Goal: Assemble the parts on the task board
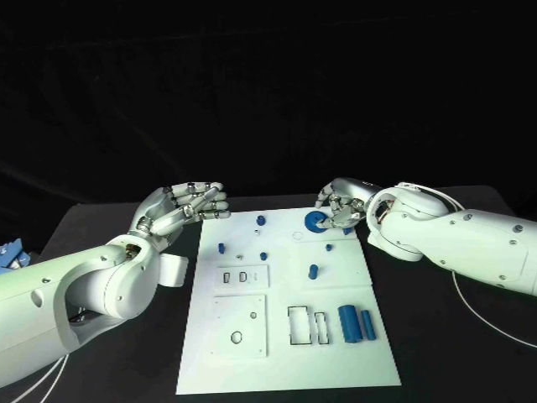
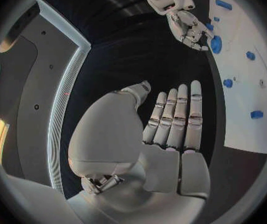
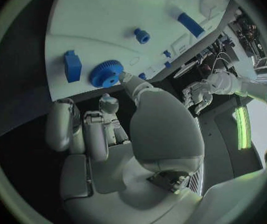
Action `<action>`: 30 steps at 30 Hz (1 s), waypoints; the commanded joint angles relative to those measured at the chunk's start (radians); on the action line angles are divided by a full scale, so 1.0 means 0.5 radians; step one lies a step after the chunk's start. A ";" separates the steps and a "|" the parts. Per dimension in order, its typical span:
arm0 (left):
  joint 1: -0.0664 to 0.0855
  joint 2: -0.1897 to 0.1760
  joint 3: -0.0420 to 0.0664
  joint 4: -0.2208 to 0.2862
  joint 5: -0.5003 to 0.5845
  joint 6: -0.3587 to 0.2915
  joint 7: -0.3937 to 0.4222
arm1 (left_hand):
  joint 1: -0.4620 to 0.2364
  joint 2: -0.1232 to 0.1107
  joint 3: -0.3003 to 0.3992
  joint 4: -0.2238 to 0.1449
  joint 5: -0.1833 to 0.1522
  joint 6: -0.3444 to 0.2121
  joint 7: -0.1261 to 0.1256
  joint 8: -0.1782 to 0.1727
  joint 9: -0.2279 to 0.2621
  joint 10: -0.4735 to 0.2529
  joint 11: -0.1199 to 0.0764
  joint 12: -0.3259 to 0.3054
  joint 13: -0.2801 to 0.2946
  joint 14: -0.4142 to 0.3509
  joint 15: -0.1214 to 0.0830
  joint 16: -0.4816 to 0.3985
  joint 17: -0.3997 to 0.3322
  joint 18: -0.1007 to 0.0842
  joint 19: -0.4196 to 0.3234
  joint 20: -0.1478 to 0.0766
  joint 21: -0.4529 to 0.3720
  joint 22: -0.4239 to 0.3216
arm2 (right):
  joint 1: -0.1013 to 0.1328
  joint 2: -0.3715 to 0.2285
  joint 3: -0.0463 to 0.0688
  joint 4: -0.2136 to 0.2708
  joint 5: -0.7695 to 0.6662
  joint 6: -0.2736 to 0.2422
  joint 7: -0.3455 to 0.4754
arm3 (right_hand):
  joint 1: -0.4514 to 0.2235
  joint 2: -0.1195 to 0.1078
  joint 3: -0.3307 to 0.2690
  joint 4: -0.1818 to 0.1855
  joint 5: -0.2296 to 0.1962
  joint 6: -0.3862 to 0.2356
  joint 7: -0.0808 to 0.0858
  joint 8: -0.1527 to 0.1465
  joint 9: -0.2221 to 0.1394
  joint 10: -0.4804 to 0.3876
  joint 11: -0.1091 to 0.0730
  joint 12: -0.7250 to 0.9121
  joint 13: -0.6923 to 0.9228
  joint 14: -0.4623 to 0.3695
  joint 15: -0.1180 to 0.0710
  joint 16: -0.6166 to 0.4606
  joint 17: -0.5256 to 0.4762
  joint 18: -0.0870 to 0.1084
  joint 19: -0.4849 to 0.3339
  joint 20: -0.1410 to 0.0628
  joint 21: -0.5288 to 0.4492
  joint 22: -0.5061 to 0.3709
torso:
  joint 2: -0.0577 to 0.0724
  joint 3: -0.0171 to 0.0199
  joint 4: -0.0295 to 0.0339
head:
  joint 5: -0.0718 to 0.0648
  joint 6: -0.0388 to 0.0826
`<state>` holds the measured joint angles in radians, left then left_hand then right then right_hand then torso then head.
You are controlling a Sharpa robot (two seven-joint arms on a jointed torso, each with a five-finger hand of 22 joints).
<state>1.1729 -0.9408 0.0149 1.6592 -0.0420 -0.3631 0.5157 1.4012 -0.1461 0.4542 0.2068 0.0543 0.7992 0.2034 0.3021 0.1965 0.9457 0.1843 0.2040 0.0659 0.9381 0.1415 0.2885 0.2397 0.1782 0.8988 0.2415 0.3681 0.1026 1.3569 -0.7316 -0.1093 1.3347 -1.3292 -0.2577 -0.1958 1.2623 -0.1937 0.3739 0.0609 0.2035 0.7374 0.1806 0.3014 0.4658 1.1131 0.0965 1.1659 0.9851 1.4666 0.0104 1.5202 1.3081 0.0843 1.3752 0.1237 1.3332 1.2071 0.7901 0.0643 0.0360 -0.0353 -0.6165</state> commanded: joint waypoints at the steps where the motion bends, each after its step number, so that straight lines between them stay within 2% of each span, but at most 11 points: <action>1: 0.002 0.006 0.001 0.005 0.003 0.040 0.028 | 0.011 -0.008 0.006 -0.006 0.004 0.002 0.072 -0.010 0.001 0.013 0.004 -0.006 -0.001 -0.008 0.003 -0.012 0.002 0.009 0.007 -0.001 -0.004 -0.003 | -0.003 0.018 -0.001 -0.019 -0.045 0.026 -0.022 | 0.019 0.001 0.002 0.009 0.011 -0.007 0.000 0.011 0.003 0.012 -0.003 0.009 0.002 0.154 0.014 0.012 0.257 -0.013 0.012 -0.006 0.003 0.001 | -0.001 0.0030 -0.003 | 0.002 -0.002; 7: 0.002 0.007 0.001 0.006 0.003 0.041 0.026 | 0.012 -0.007 0.009 -0.009 0.004 0.001 0.072 -0.011 0.001 0.013 0.004 -0.009 -0.001 -0.008 0.003 -0.012 0.003 0.009 0.007 -0.001 -0.005 -0.003 | -0.011 0.040 -0.007 -0.033 -0.048 0.054 -0.020 | 0.022 0.006 0.005 0.012 0.013 -0.005 0.000 0.013 0.003 0.021 -0.003 0.023 0.020 0.155 0.015 0.014 0.262 -0.014 0.015 -0.005 0.007 0.007 | 0.000 0.0013 0.001 | 0.004 -0.008; 9: 0.002 0.007 0.001 0.005 0.003 0.040 0.025 | 0.012 -0.007 0.009 -0.009 0.004 0.001 0.072 -0.011 0.001 0.013 0.004 -0.009 -0.001 -0.008 0.003 -0.012 0.003 0.009 0.007 -0.001 -0.005 -0.003 | -0.014 0.044 -0.008 -0.038 -0.048 0.059 -0.020 | 0.023 0.007 0.006 0.013 0.013 -0.003 0.000 0.014 0.004 0.024 -0.003 0.030 0.027 0.155 0.015 0.014 0.262 -0.015 0.016 -0.005 0.008 0.009 | 0.000 0.0032 -0.001 | 0.007 -0.012; 16: 0.002 0.006 0.001 0.005 0.003 0.041 0.020 | 0.012 -0.007 0.009 -0.009 0.004 0.001 0.072 -0.011 0.001 0.013 0.004 -0.009 -0.001 -0.008 0.003 -0.012 0.003 0.009 0.007 -0.001 -0.005 -0.003 | -0.024 0.053 -0.011 -0.061 -0.045 0.075 -0.026 | 0.027 0.016 0.014 0.017 0.014 0.010 -0.001 0.021 0.006 0.030 -0.003 0.046 0.046 0.155 0.015 0.016 0.265 -0.015 0.015 -0.005 0.008 0.010 | 0.000 0.0031 -0.004 | 0.012 -0.015; 30: 0.002 0.006 0.001 0.001 0.003 0.042 0.017 | 0.012 -0.007 0.009 -0.009 0.004 0.001 0.072 -0.011 0.001 0.013 0.004 -0.009 -0.001 -0.008 0.003 -0.012 0.003 0.009 0.007 -0.001 -0.005 -0.003 | -0.028 0.057 -0.013 -0.085 -0.066 0.068 -0.035 | 0.035 0.042 0.039 0.029 0.024 0.037 -0.004 0.034 0.010 0.060 -0.007 0.090 0.099 0.158 0.013 0.022 0.280 -0.018 0.024 -0.006 0.019 0.030 | 0.001 0.0051 -0.001 | 0.009 -0.021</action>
<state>1.1730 -0.9395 0.0149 1.6583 -0.0415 -0.3621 0.5144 1.4013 -0.1461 0.4568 0.2041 0.0542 0.7992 0.2034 0.3021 0.1965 0.9457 0.1843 0.2040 0.0659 0.9381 0.1416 0.2885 0.2404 0.1782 0.8988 0.2415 0.3681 0.1018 1.3460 -0.7040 -0.1137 1.2934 -1.3461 -0.2376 -0.2004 1.2754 -0.1805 0.3894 0.0762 0.2127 0.7490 0.1764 0.3134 0.4704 1.1380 0.0933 1.2071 1.0323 1.4666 0.0105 1.5279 1.3077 0.0844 1.3788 0.1200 1.3378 1.2214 0.7897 0.0666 0.0348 -0.0305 -0.6263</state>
